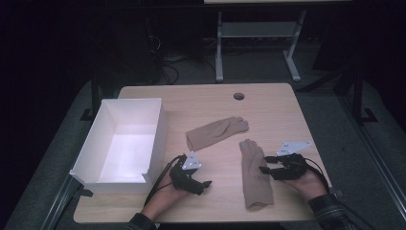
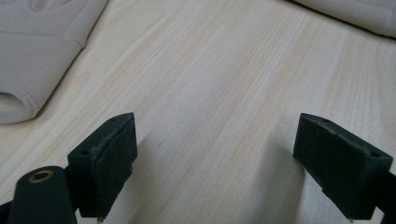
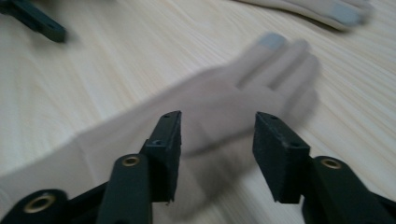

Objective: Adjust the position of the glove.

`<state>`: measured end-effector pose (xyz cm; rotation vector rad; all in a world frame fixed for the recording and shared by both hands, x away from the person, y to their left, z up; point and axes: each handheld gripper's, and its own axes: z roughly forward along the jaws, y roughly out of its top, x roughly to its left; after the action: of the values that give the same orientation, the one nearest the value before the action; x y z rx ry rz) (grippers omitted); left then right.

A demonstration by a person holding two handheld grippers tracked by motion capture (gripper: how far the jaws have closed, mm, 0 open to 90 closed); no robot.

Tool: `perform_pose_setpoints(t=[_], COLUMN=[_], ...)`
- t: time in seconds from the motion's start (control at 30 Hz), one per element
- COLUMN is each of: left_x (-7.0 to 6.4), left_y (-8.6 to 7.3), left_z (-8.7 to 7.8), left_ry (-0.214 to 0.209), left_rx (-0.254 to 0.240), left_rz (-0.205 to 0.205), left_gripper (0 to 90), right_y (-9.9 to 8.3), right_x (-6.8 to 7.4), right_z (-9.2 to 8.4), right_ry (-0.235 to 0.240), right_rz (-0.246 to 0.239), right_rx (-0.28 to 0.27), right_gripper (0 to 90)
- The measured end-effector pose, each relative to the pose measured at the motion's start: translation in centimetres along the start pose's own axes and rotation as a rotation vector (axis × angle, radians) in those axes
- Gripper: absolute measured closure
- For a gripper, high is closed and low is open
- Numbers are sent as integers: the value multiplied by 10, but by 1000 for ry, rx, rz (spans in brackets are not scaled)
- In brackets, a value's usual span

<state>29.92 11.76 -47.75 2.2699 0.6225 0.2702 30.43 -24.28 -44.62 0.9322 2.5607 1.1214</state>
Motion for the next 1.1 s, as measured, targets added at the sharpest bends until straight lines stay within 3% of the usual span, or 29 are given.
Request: perform_pose_setpoints(t=[0.23,0.4,0.53,0.83,0.87,0.93,1.1], left_x=[-1,-1,-1,0,-1,-1,1], left_y=[0,0,0,-1,-1,0,6], left_z=[0,0,0,0,0,-1,-4], left_ry=[-4,-2,1,11,15,21,42], left_rx=[0,0,-1,-2,-3,-11,25], left_rz=[-12,-12,-17,-25,-28,-43,-52], left_gripper=[129,129,127,134,143,190,305], right_y=[-30,-40,-45,-47,-48,-48,-48], right_x=[-20,-27,-30,-30,-30,-31,-30], right_z=[-10,-11,-7,-3,-2,-1,-1], right_ry=[-101,-117,-164,-164,-160,-156,-154], right_rz=[63,84,88,113,115,98,102], right_rx=[-24,-33,-23,-21,-27,-21,-21], right_gripper=[314,277,240,209,170,146,141])
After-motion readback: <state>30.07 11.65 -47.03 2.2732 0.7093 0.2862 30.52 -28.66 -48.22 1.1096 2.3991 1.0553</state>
